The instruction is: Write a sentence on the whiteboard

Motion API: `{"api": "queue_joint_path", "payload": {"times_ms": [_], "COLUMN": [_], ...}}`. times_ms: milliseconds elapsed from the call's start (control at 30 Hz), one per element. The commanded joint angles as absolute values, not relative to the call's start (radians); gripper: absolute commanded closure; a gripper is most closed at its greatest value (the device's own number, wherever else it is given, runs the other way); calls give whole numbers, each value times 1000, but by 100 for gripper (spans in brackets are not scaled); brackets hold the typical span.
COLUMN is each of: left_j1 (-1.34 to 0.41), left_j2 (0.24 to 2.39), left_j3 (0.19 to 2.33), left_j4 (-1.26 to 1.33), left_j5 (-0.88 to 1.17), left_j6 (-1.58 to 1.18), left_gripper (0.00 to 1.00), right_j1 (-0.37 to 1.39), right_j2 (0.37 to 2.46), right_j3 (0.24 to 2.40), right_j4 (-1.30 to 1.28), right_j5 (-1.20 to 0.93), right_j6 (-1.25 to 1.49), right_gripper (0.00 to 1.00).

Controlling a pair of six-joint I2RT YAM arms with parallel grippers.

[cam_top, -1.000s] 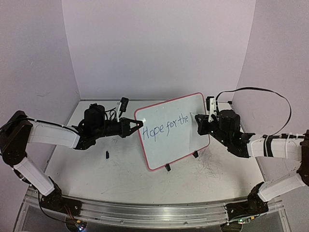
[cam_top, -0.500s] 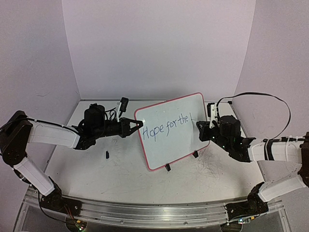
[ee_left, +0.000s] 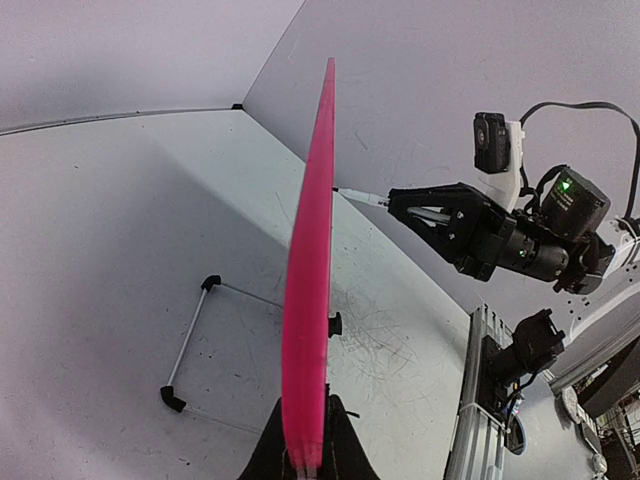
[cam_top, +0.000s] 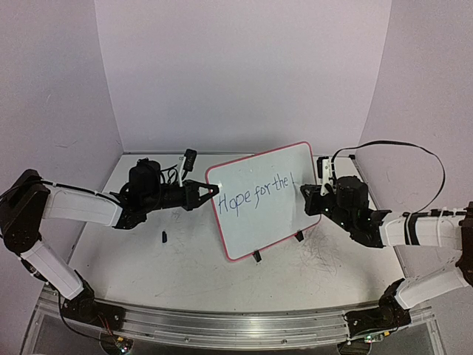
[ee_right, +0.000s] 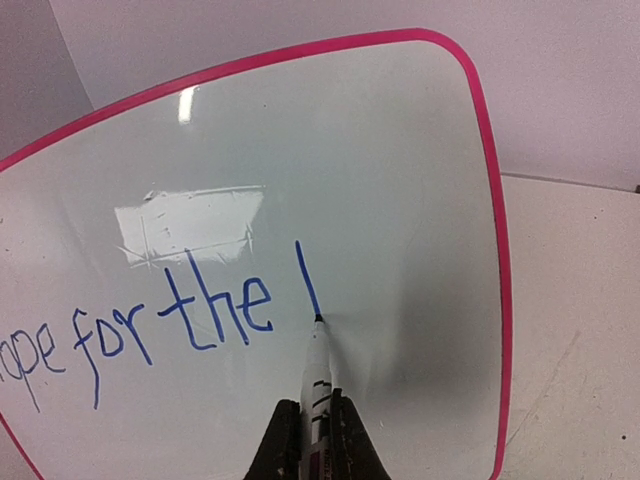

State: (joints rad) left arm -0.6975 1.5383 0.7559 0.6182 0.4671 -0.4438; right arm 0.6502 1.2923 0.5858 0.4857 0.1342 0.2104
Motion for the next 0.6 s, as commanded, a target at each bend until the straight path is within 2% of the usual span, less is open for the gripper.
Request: {"api": "queue_joint_path", "payload": {"times_ms": [0, 567], "left_j1": [-692, -692], "left_j2": [1513, 1514], "left_j3": [778, 778], "left_j4": [591, 590], "left_j5": [424, 425], "left_j6": [-364, -362], "left_gripper": [100, 100], "right_j1": [644, 645], "right_j2": [1308, 1310], "right_j3": [641, 648], "right_j4": [521, 504], "right_j5": [137, 224], "right_j6": [201, 218], "right_gripper": [100, 100]}}
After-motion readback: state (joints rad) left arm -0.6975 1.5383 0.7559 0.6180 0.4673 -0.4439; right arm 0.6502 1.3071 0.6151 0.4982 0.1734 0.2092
